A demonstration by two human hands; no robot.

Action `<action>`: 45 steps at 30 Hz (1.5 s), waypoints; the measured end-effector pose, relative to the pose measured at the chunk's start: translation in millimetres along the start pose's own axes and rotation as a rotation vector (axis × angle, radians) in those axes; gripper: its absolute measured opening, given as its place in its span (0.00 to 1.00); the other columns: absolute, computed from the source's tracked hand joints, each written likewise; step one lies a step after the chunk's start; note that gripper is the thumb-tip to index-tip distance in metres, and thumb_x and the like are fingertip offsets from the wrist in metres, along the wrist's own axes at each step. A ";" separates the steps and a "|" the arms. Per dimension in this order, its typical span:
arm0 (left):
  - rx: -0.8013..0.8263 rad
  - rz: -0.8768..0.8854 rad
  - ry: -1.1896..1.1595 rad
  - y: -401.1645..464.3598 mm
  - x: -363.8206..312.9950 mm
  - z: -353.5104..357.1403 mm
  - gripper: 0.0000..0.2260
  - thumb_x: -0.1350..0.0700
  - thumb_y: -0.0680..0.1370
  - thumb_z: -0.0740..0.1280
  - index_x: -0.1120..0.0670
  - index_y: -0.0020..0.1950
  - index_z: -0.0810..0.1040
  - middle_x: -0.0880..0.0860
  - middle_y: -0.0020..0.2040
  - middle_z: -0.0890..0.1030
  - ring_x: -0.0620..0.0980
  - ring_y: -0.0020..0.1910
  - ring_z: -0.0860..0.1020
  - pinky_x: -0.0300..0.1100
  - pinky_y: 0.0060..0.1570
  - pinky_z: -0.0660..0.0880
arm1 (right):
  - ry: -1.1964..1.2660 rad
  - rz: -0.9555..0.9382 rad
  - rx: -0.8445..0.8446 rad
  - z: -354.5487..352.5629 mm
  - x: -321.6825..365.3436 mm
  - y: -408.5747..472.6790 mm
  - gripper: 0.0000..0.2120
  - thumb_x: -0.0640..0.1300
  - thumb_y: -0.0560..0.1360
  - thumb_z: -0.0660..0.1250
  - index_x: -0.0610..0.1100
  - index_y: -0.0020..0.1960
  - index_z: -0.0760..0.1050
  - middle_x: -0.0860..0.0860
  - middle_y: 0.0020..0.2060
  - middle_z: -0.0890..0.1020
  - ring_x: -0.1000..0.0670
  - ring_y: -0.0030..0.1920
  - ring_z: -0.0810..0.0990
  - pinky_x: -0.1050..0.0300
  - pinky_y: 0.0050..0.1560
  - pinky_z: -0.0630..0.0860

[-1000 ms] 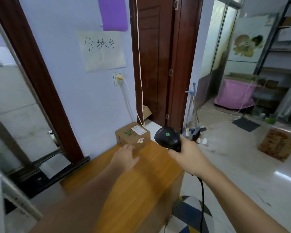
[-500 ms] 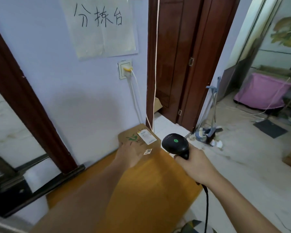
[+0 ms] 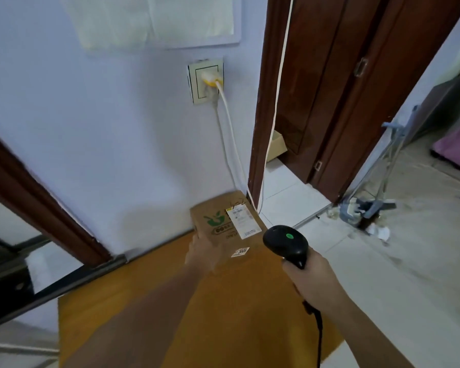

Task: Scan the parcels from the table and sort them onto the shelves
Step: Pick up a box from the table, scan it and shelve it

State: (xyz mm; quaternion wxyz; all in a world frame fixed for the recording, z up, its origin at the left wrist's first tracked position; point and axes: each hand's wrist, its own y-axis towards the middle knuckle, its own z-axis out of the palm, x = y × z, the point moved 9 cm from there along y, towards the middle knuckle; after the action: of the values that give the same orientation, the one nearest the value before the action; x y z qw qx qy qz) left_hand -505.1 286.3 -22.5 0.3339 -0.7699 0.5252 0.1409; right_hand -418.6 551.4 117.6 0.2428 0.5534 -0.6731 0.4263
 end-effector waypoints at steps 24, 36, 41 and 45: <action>-0.010 -0.417 -0.616 56.9 63.2 67.7 0.53 0.32 0.57 0.83 0.49 0.76 0.68 0.50 0.63 0.81 0.54 0.56 0.83 0.56 0.55 0.83 | 0.065 0.049 0.191 40.0 -35.7 100.5 0.07 0.37 0.77 0.68 0.41 0.41 0.73 0.54 0.20 0.73 0.57 0.19 0.72 0.67 0.24 0.71; -0.095 -0.285 -0.542 8.4 74.3 76.9 0.52 0.35 0.63 0.83 0.42 0.80 0.61 0.42 0.59 0.80 0.49 0.57 0.81 0.49 0.52 0.84 | 0.030 0.089 0.085 66.4 -42.8 118.1 0.02 0.41 0.76 0.67 0.43 0.48 0.76 0.48 0.28 0.78 0.53 0.24 0.76 0.60 0.29 0.75; -0.099 -0.249 -0.556 -5.0 72.7 79.7 0.54 0.34 0.61 0.82 0.38 0.81 0.57 0.42 0.62 0.79 0.48 0.58 0.80 0.51 0.54 0.84 | 0.010 0.065 0.065 74.9 -39.6 114.9 0.03 0.40 0.76 0.67 0.43 0.49 0.75 0.48 0.28 0.77 0.51 0.26 0.77 0.59 0.30 0.75; -0.088 -0.250 -0.556 -8.4 72.5 79.3 0.57 0.30 0.58 0.80 0.36 0.81 0.55 0.42 0.63 0.79 0.49 0.60 0.80 0.54 0.54 0.84 | -0.013 0.068 0.067 76.8 -41.5 114.3 0.03 0.41 0.76 0.66 0.41 0.46 0.74 0.46 0.27 0.76 0.49 0.27 0.76 0.53 0.34 0.77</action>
State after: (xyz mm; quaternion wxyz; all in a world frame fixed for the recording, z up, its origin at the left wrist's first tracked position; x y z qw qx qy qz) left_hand -457.3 288.9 -119.1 0.4460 -0.7742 0.3084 0.3265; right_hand -505.0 511.8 9.8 0.2051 0.5408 -0.6785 0.4529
